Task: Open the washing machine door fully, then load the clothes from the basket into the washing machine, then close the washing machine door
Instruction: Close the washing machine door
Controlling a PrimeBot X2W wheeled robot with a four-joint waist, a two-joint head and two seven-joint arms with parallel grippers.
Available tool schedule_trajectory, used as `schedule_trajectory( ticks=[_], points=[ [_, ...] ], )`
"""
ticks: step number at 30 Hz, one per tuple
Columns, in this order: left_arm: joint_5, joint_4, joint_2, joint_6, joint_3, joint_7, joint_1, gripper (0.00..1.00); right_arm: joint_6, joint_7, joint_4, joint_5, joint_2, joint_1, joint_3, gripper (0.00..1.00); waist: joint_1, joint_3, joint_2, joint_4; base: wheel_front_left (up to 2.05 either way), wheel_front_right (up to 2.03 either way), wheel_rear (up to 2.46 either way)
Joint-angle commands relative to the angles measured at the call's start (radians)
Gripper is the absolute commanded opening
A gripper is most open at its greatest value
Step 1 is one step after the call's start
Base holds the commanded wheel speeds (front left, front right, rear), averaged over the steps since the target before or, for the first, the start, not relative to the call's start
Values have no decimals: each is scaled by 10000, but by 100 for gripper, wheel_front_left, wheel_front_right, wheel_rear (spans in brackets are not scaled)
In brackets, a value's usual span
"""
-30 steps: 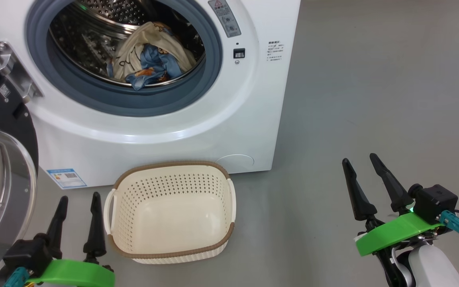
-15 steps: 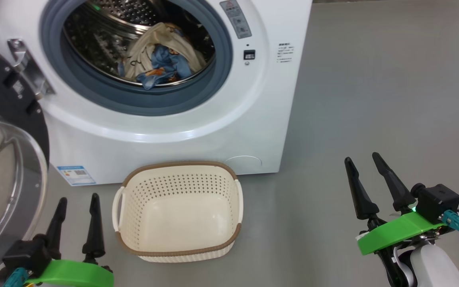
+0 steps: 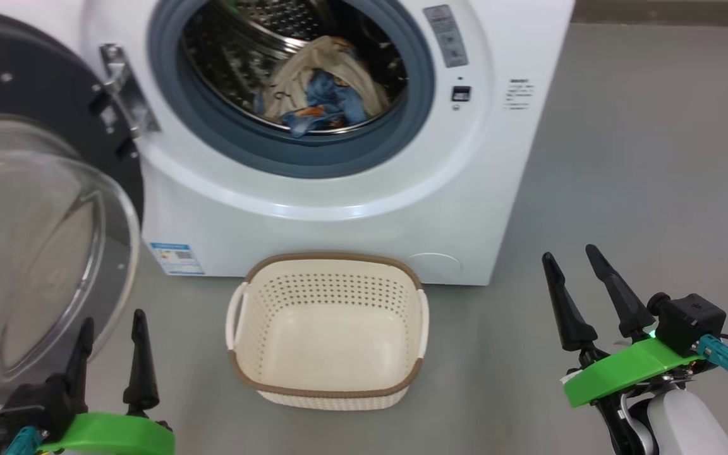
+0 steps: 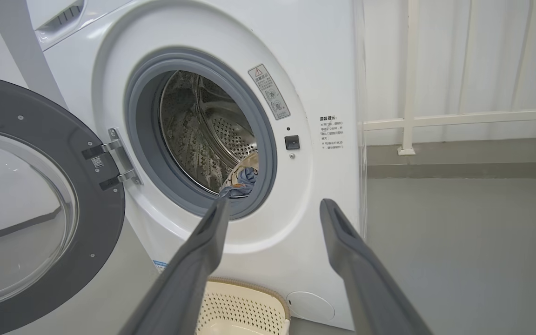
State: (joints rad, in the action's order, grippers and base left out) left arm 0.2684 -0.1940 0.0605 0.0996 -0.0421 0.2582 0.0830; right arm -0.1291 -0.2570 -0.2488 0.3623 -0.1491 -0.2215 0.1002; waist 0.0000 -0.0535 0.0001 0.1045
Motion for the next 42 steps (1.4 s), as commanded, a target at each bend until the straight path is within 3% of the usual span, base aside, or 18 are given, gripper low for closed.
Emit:
schedule_trajectory(
  ticks=[1, 25, 42],
  points=[
    [-88, 243, 112, -80, -377, 36, 243, 100, -16, -48, 214, 53, 8, 84, 254, 100, 0, 123, -1, 397, 0, 0, 0],
    [-305, 73, -53, -123, -487, 36, 175, 100, -16, -48, 49, 243, -153, 24, 636, 100, 0, 207, -1, 2775, 0, 0, 0],
    [-374, 92, -88, -107, -441, 36, 15, 100, -16, -48, -60, 376, -258, 92, 962, 100, 0, 343, -1, 3336, 0, 0, 0]
  ],
)
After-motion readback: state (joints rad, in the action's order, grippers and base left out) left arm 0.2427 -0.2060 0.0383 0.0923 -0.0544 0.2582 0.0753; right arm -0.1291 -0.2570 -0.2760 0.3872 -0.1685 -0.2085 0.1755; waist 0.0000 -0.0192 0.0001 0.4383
